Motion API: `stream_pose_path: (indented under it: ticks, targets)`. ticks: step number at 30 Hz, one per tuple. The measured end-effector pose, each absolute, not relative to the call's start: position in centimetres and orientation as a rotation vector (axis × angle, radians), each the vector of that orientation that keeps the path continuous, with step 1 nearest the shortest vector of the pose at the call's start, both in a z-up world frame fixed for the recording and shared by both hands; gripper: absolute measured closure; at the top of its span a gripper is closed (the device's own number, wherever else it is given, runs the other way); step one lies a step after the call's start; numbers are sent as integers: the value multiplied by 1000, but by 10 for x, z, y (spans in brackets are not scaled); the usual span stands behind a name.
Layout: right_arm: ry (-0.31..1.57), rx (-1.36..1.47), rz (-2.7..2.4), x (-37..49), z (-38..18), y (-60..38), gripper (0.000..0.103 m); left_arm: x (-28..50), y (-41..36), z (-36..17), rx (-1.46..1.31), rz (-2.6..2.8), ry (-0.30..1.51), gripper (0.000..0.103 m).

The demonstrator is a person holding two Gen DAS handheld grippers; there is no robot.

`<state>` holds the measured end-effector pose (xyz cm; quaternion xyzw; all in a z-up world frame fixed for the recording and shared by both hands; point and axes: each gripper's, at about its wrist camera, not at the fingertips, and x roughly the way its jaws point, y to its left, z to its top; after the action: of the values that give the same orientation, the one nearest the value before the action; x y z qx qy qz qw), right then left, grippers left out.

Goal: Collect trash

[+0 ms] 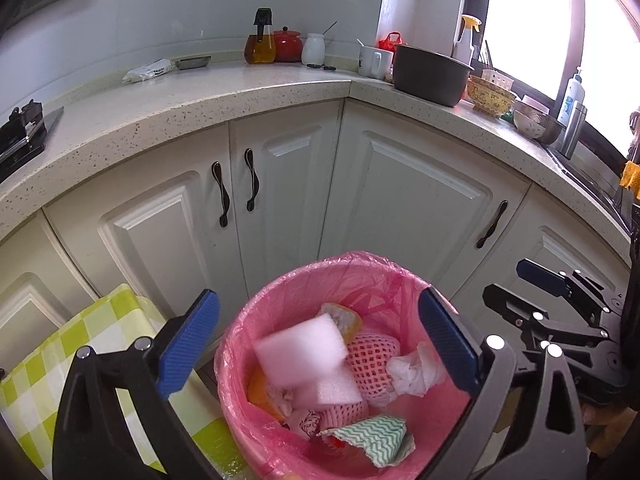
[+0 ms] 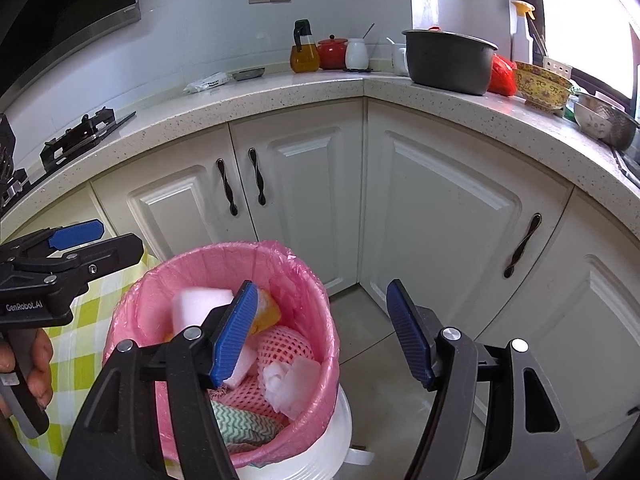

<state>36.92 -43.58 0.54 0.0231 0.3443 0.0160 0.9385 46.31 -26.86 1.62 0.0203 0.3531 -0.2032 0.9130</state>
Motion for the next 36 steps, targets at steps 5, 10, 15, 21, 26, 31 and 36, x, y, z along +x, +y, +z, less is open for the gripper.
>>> stream_pose_path:
  ticks: [5, 10, 15, 21, 26, 31, 36]
  targets:
    - [682, 35, 34, 361, 8, -430, 34, 453, -259, 17, 46, -403, 720, 7]
    - [655, 33, 24, 346, 10, -423, 30, 435, -246, 17, 44, -397, 712, 7]
    - [629, 26, 19, 322, 11, -416, 25, 405, -224, 14, 30, -402, 698, 7]
    - [610, 57, 25, 286, 8, -404, 20, 361, -191, 6, 6, -388, 688, 5]
    - [607, 70, 34, 258, 3, -392, 20, 327, -175, 3, -17, -385, 673, 5]
    - [635, 40, 93, 232, -9, -375, 20, 299, -169, -3, 22, -380, 666, 5]
    - [652, 56, 109, 221, -16, -369, 20, 289, -163, -9, 25, -382, 673, 5]
